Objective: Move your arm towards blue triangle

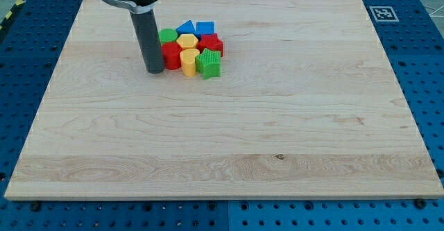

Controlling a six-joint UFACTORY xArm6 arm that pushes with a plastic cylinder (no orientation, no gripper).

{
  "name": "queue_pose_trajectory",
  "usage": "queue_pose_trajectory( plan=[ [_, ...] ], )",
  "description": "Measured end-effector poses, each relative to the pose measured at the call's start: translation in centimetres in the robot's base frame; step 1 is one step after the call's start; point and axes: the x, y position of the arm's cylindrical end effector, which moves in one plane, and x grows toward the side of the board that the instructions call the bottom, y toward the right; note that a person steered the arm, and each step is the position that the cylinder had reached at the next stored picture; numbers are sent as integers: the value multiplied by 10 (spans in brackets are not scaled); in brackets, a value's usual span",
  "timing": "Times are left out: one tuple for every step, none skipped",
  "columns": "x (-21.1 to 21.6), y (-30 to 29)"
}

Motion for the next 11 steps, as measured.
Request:
queue_pose_trajectory(
  plan=[
    [0,-1],
    [-2,-8],
    [-15,-22],
    [-49,-22],
    [-86,-22],
    [-109,1],
    [-126,29],
    [-127,30],
    [-117,26],
    [-106,27],
    [-102,32]
  ],
)
